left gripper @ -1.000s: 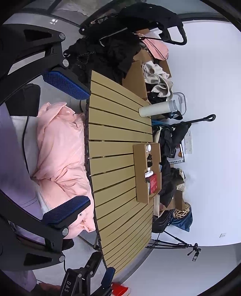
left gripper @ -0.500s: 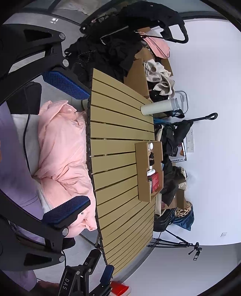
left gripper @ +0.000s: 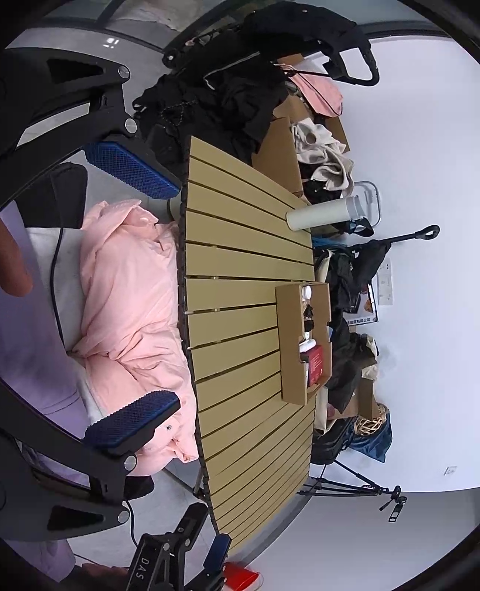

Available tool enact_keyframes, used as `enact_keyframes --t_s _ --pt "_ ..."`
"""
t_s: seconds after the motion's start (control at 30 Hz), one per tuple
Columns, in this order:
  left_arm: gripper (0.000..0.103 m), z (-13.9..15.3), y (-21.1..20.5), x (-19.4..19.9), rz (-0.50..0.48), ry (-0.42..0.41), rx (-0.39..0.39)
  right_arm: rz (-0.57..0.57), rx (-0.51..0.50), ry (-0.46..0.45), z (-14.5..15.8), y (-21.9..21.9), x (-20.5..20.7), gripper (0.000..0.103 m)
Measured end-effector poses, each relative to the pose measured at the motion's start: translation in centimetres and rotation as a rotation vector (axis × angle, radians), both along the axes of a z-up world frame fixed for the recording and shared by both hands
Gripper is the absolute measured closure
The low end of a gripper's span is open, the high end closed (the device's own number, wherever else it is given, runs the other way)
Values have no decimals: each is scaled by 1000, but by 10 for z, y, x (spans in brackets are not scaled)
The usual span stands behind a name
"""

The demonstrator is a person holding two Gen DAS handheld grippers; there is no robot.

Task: Organize objects

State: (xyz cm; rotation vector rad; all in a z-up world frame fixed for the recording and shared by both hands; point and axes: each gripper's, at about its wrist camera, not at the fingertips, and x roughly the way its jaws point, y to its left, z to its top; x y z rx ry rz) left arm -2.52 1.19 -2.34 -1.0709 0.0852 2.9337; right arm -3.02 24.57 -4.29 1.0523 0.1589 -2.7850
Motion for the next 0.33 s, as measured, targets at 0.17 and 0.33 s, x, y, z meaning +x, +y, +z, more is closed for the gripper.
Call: enact_keyframes --t_s 0.17,0.33 --pt "0 -2 -1 -2 5 -14 5 4 -8 -23 -4 0 -2 21" --pt "0 -4 0 -3 1 -25 10 6 -7 -25 -4 -1 -2 21"
